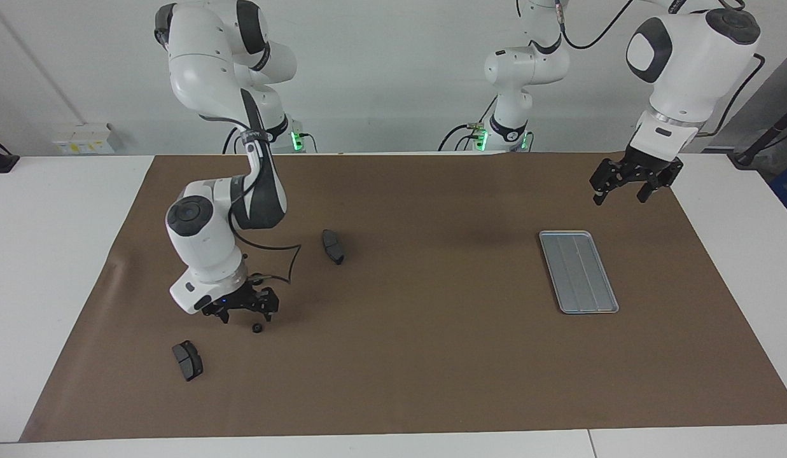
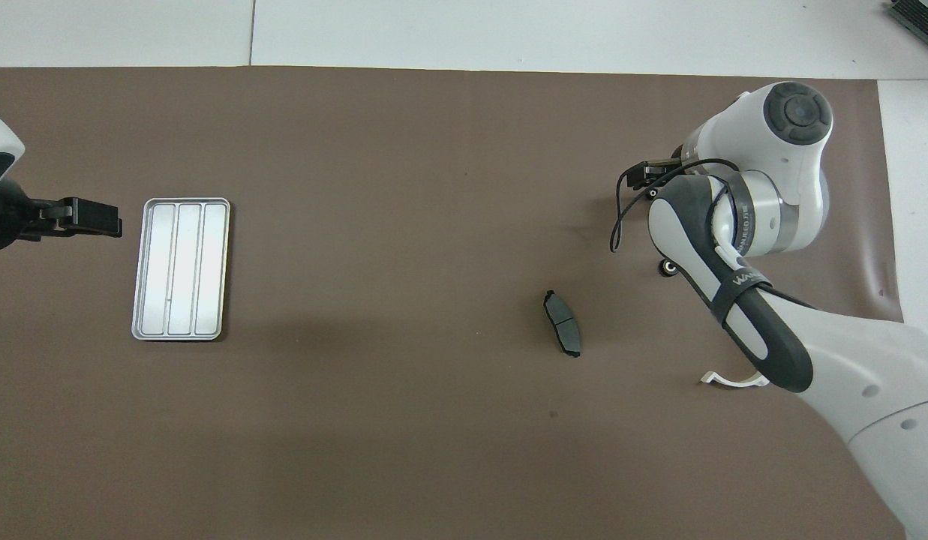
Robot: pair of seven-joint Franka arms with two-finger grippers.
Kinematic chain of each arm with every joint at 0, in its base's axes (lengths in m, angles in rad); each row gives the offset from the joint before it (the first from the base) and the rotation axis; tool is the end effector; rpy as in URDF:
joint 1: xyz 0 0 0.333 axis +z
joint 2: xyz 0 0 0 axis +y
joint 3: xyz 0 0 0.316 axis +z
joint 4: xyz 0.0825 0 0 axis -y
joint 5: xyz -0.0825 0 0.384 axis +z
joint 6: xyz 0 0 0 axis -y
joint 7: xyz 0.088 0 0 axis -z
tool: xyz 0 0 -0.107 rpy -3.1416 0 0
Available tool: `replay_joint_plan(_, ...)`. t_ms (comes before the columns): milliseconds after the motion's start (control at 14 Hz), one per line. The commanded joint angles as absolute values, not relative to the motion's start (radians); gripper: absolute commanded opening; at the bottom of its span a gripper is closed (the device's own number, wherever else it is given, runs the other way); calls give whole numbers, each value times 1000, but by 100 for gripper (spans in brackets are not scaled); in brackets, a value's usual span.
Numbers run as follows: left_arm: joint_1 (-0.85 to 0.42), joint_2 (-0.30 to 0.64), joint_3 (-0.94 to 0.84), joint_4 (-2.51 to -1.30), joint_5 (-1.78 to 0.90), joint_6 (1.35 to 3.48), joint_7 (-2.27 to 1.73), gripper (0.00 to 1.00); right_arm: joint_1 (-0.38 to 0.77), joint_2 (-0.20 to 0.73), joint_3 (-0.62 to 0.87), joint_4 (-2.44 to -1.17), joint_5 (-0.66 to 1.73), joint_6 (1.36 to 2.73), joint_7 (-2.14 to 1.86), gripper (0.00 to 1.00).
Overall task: Pick bearing gear from pile to tray
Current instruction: 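Reach the right gripper down and grasp a small black gear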
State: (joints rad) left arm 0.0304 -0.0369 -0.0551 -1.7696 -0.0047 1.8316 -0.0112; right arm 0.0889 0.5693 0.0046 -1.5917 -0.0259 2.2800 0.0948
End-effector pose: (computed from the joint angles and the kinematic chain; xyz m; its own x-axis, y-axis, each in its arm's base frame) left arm 0.5610 -0.0147 0.5735 0.9950 -0.0123 0.0986 -0.0128 -0.9999 0.0037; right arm 0.7019 0.0647 0.3137 0.9927 0.0139 0.1199 0.0131 -0.9999 0.0077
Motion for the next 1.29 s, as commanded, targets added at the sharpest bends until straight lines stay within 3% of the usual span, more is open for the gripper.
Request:
replay_joint_plan(0,28,-54,-51,-1786,-2,1833,-12,100,77,587,15,-1562,-35,2279,112,100)
replay_joint_plan(214,28,-54,-51,-1786,-2,1833,-12,100,75,580,15,-1621,-29,2313,104,100)
replay_joint_plan(429,28,-54,-51,-1786,-3,1833,-12,100,77,571,15,-1654,-29,2313,97,72)
replay_joint_plan(786,28,-54,-51,-1786,-3,1833,-12,100,77,569,15,-1657,-29,2313,97,48)
replay_joint_plan(1214,28,-54,-51,-1786,-3,1833,-12,100,78,569,17,-1680,-29,2371,106,48)
